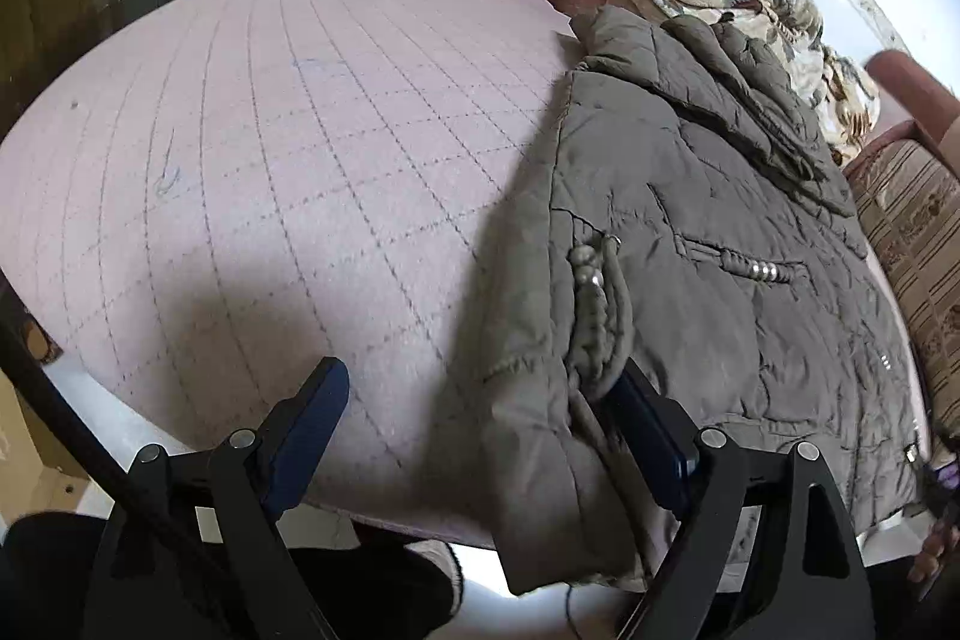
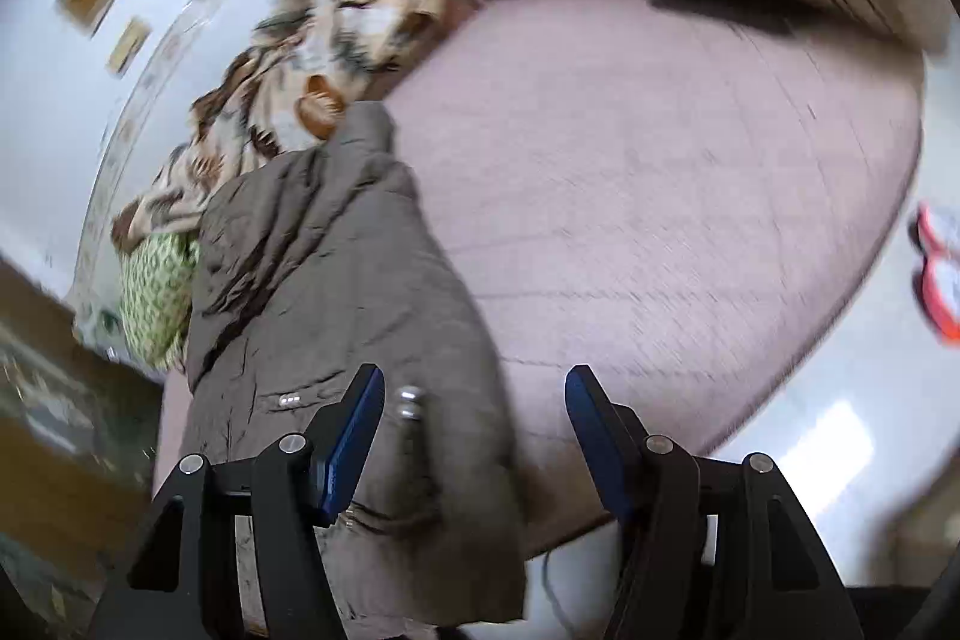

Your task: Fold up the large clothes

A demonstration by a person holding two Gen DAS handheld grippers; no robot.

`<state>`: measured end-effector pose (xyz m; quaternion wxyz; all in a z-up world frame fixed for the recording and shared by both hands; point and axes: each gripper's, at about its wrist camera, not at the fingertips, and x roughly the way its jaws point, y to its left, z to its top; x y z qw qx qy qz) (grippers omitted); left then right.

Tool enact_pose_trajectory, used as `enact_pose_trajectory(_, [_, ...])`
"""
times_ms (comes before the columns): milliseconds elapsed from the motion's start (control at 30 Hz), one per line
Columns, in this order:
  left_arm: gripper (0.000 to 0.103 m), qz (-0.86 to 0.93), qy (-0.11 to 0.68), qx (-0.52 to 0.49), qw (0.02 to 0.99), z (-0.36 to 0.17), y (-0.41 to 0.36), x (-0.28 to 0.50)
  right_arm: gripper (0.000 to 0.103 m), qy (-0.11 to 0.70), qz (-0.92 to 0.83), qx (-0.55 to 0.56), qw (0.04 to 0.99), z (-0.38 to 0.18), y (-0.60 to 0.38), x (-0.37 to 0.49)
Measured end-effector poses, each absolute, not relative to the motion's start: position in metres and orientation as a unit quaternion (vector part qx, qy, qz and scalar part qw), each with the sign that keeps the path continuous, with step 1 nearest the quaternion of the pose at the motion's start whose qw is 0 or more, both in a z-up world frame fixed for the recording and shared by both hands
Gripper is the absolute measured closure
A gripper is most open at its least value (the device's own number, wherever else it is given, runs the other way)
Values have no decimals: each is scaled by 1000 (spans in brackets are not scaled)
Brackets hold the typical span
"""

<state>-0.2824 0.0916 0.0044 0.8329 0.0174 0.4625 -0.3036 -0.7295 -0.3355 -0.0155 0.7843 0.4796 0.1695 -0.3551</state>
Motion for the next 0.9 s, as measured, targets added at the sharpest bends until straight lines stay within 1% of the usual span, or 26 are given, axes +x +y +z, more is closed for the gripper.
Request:
enact_pose_trajectory(233, [16, -317, 455, 7, 832, 4, 84, -290, 36, 171, -318, 528, 768, -35, -334, -728])
enact_pose_trajectory(433, [17, -337, 451, 21, 826, 3, 73, -306, 36, 204, -275, 518, 784, -44, -314, -700])
enact_pose_trajectory(500, [24, -341, 445, 27, 827, 4, 72, -309, 43, 210, -275, 510, 787, -47, -305, -692])
enact_pose_trajectory(533, [33, -345, 444, 28, 826, 4, 72, -309, 53, 210, -280, 501, 792, -46, -303, -691])
enact_pose_trajectory(567, [43, -350, 442, 32, 826, 4, 70, -311, 59, 209, -284, 490, 797, -43, -301, -690])
enact_pose_trajectory(633, [44, -348, 431, 48, 831, 5, 67, -315, 65, 202, -282, 485, 803, -41, -300, -689])
enact_pose_trajectory(733, [44, -343, 421, 72, 836, 4, 59, -319, 66, 211, -289, 465, 809, -40, -298, -680])
enact_pose_trajectory(833, [44, -338, 428, 84, 834, 3, 52, -317, 66, 232, -306, 433, 815, -43, -295, -667])
enact_pose_trajectory(900, [40, -337, 426, 79, 836, 1, 50, -314, 66, 243, -320, 416, 816, -45, -294, -662])
